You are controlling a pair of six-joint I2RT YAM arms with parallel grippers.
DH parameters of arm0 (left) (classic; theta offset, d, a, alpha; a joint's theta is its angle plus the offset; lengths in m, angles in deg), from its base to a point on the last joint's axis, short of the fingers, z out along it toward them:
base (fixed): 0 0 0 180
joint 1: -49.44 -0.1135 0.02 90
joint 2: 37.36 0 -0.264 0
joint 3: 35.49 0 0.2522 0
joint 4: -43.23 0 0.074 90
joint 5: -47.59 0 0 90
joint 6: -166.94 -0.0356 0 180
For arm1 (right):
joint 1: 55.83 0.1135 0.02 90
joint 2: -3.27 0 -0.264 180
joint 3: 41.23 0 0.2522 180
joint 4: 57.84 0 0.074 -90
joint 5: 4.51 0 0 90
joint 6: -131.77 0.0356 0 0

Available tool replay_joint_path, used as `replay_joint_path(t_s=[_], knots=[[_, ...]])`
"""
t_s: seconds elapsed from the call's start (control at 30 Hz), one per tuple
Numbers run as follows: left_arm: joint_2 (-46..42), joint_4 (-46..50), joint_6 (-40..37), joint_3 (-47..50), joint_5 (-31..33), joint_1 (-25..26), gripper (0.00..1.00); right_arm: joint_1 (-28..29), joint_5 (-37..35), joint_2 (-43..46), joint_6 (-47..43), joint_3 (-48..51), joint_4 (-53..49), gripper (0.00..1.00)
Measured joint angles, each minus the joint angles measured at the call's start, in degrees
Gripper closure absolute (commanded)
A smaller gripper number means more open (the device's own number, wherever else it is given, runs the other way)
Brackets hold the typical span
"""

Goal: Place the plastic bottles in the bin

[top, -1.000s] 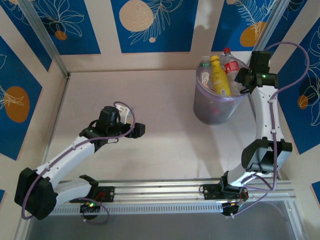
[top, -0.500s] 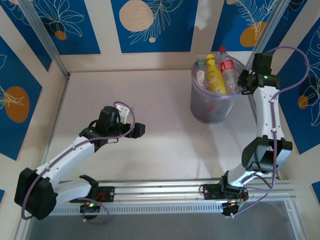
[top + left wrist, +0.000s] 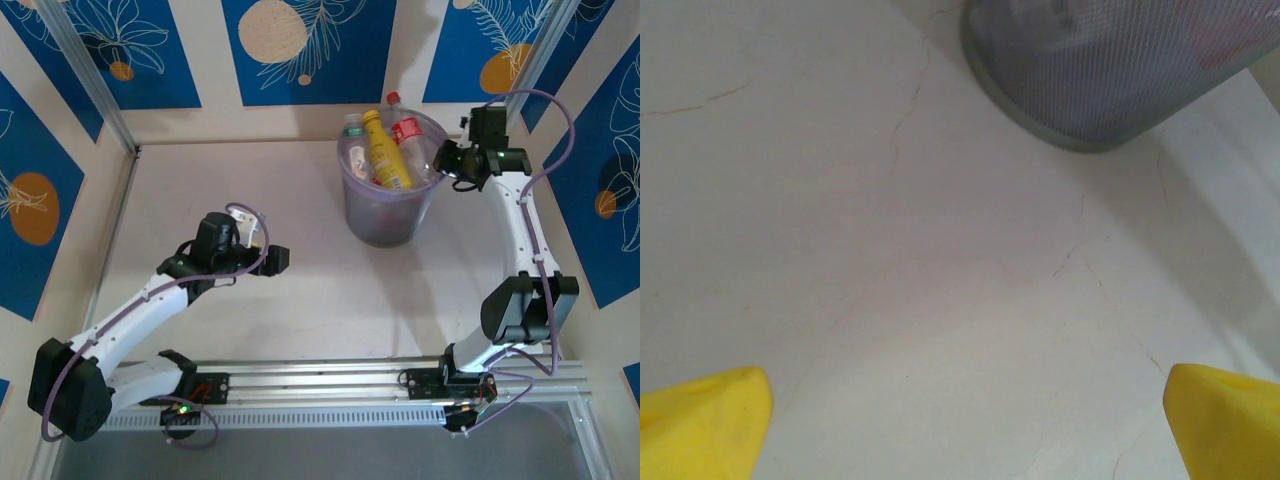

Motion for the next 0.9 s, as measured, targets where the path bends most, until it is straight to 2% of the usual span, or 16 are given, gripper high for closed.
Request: replay_joint_path(t_s=[0.33,0.77,0.83,0.9], knots=[[-3.2,3.7,0.0,0.0,3.6,-1.5,0.00,10.6,1.6,-2.6,3.6,0.1,4.3,0.77],[-6.7,8.4,0.3,4.1,10.4,-10.2,0.00,17.6,4.7,-10.9,8.3,-4.7,11.5,0.77],[-6.6,8.4,0.3,4.2,10.8,-10.4,0.00,18.1,5.5,-11.6,8.5,-5.3,11.9,0.74],[-6.5,8.2,0.3,4.2,11.0,-10.6,0.00,18.2,5.8,-11.9,8.7,-5.7,11.8,0.65]])
